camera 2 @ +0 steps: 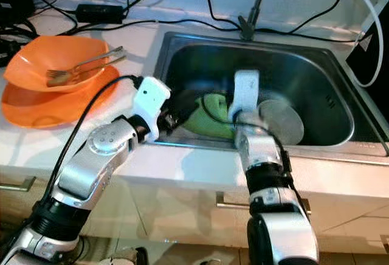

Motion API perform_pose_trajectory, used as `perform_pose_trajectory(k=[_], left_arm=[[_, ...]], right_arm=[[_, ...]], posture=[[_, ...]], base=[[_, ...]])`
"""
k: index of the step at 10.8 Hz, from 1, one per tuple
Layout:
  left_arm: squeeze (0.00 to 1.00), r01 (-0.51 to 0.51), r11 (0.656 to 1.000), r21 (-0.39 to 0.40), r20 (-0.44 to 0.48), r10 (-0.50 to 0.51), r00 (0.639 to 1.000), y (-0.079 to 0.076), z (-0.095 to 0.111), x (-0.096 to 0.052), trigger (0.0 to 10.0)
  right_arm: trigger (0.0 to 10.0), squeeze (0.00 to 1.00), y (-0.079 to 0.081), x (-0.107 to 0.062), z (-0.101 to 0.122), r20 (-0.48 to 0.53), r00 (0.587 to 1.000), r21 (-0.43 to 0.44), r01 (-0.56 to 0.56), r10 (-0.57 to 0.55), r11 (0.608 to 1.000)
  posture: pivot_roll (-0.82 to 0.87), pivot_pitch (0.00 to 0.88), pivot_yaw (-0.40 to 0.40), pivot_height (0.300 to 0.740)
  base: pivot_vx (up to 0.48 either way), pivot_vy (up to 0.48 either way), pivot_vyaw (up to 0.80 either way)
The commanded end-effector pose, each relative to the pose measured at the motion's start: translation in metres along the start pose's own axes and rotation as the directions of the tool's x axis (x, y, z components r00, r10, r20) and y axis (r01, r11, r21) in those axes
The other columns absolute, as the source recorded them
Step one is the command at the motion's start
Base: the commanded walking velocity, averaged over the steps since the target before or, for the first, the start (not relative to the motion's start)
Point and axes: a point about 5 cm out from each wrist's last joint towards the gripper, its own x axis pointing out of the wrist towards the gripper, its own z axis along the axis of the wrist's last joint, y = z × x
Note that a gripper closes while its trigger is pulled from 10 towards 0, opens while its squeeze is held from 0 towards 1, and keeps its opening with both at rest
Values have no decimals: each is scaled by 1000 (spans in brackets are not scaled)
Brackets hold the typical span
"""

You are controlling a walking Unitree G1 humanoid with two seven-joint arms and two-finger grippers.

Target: Kitchen organization

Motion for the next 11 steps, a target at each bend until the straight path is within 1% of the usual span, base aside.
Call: perform_pose_trajectory(k=[1, 2, 3, 4, 5, 6, 7, 8, 9, 10, 11], left_arm=[[0, -31, 999, 36, 50, 29, 998, 4, 10, 2, 10000], [0, -76, 994, 76, 95, 69, 993, 8, 18, 2, 10000], [0, -139, 981, 134, 157, 117, 981, 14, 29, 2, 10000], [0, -180, 967, 183, 176, 148, 973, 17, 33, 2, 10000], [0, -267, 931, 249, 203, 220, 954, 27, 38, 0, 10000], [0, -332, 884, 330, 231, 266, 936, 35, 43, -1, 10000], [0, -366, 842, 396, 237, 292, 927, 42, 44, -3, 10000], [0, -388, 804, 449, 230, 316, 920, 47, 45, -4, 10000], [0, -394, 737, 548, 180, 357, 917, 55, 38, -6, 10000], [0, -391, 687, 613, 140, 392, 909, 62, 31, -7, 10000], [0, -374, 657, 655, 101, 415, 904, 66, 25, -9, 10000]], right_arm=[[10000, 0, 6, -4, 32, 161, 986, 3, -35, 34, 999], [10000, 0, 10, -12, 55, 281, 959, 9, -49, 44, 999], [10000, 0, 14, -26, 68, 386, 921, 0, -62, 57, 998], [10000, 0, 17, -35, 66, 416, 907, -14, -71, 70, 997], [10000, 0, 22, -49, 55, 419, 904, -15, -87, 86, 996], [10000, 0, 26, -59, 45, 408, 908, -4, -105, 98, 994], [10000, 0, 30, -67, 37, 394, 912, 3, -127, 116, 992], [10000, 0, 33, -71, 30, 372, 920, 6, -131, 119, 991], [10000, 0, 33, -73, 23, 347, 932, 18, -119, 105, 993], [10000, 0, 32, -74, 20, 336, 936, 21, -114, 100, 993], [10000, 0, 31, -75, 20, 336, 937, 22, -108, 94, 994]], posture=[[96, 88, -74, 740], [92, 87, -72, 740], [84, 88, -69, 740], [84, 88, -69, 740], [83, 88, -66, 740], [82, 87, -64, 740], [78, 81, -56, 740], [78, 77, -56, 740], [83, 69, -55, 740], [83, 64, -54, 740], [84, 59, -54, 740]], base=[[0, 0, 0], [0, 0, 0], [0, 0, 0], [0, 0, 0], [0, 0, 0], [0, 0, 0], [0, 0, 0], [0, 0, 0], [0, 0, 0], [0, 0, 0], [0, 0, 0]])
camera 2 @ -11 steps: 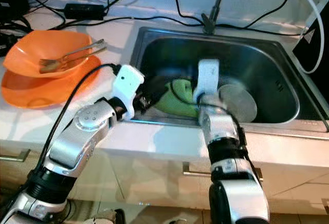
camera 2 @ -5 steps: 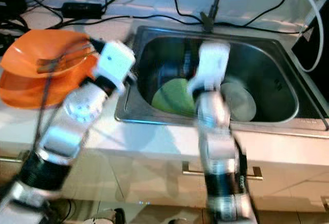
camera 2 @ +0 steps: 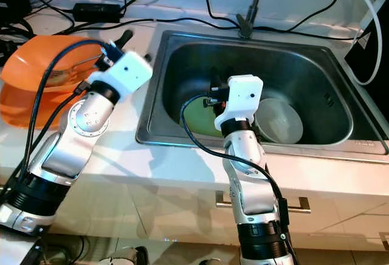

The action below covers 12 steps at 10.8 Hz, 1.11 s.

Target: Kitchen organization

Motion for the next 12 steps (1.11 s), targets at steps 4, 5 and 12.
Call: perform_pose_trajectory(k=[4, 5, 12], left_arm=[[0, 43, 995, 90, -88, -35, 996, -8, -11, 0, 10000], [0, 49, 991, 121, -120, -35, 992, -9, -16, 0, 10000], [0, 62, 986, 156, -189, -32, 982, -11, -22, 1, 0]], right_arm=[[10000, 0, -4, -2, 2, -2, 1000, -8, 28, -28, 1000], [10000, 0, -3, -2, 2, -5, 1000, -5, 29, -29, 1000], [10000, 0, -5, -1, -1, -28, 999, -1, 42, -42, 999]], posture=[[85, 53, -52, 740], [85, 53, -52, 740], [81, 61, -50, 740]], base=[[0, 0, 0], [0, 0, 0], [0, 0, 0]])
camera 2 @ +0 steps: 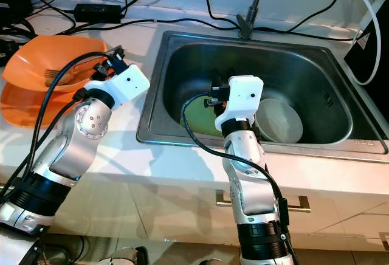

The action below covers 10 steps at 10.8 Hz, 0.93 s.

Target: Kitchen organization

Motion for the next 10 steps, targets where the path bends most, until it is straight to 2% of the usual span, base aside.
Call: perform_pose_trajectory(k=[1, 4, 6, 8, 10], left_arm=[[0, 12, 1000, 21, 0, -12, 1000, -1, 2, 1, 0], [0, 1, 1000, 31, -16, 0, 1000, 0, 0, 2, 0], [0, -41, 998, 46, -6, 41, 999, 7, 2, 3, 0], [0, -173, 982, 74, 76, 168, 983, 29, 16, 3, 0], [0, -284, 954, 92, 144, 269, 952, 44, 27, 1, 0]], right_arm=[[10000, 0, -4, -1, 1, -2, 1000, -4, 21, -21, 1000], [10000, 0, -5, -1, 1, -5, 1000, -4, 24, -24, 1000], [10000, 0, -5, 0, 1, -9, 1000, -5, 27, -27, 1000], [10000, 0, -5, 0, 0, -10, 1000, -2, 26, -26, 1000], [10000, 0, -5, 0, 0, -13, 1000, -2, 27, -27, 1000]], posture=[[80, 61, -50, 740], [77, 69, -51, 740], [79, 74, -54, 740], [81, 74, -55, 740], [81, 76, -55, 740]], base=[[0, 0, 0], [0, 0, 0], [0, 0, 0], [0, 0, 0], [0, 0, 0]])
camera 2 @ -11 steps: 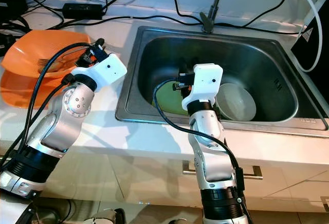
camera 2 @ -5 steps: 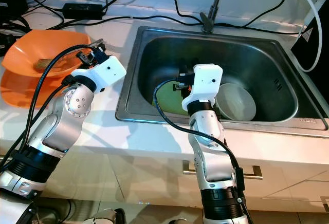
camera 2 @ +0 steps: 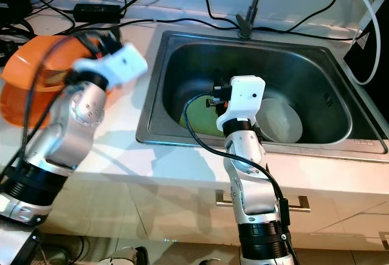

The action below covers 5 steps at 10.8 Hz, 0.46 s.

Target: Kitchen organization

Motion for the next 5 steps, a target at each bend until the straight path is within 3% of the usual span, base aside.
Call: perform_pose_trajectory(k=[1, 3, 4, 5], left_arm=[[0, -63, 998, -2, 41, 63, 997, 11, 8, 4, 0], [0, -104, 994, -23, 93, 106, 990, 23, 20, 6, 0], [0, -45, 998, -40, 76, 48, 996, 16, 18, 5, 6549], [0, 28, 997, -78, 72, -22, 997, 5, 17, 3, 10000]], right_arm=[[10000, 0, -2, 1, 0, -5, 1000, -2, 11, -11, 1000], [10000, 0, -2, 1, 0, -7, 1000, -1, 12, -12, 1000], [10000, 0, -3, 0, -1, -8, 1000, -1, 14, -14, 1000], [10000, 0, -3, 0, -1, -9, 1000, -1, 14, -14, 1000]], posture=[[82, 77, -55, 740], [82, 77, -55, 740], [82, 76, -54, 740], [83, 78, -54, 740]], base=[[0, 0, 0], [0, 0, 0], [0, 0, 0], [0, 0, 0]])
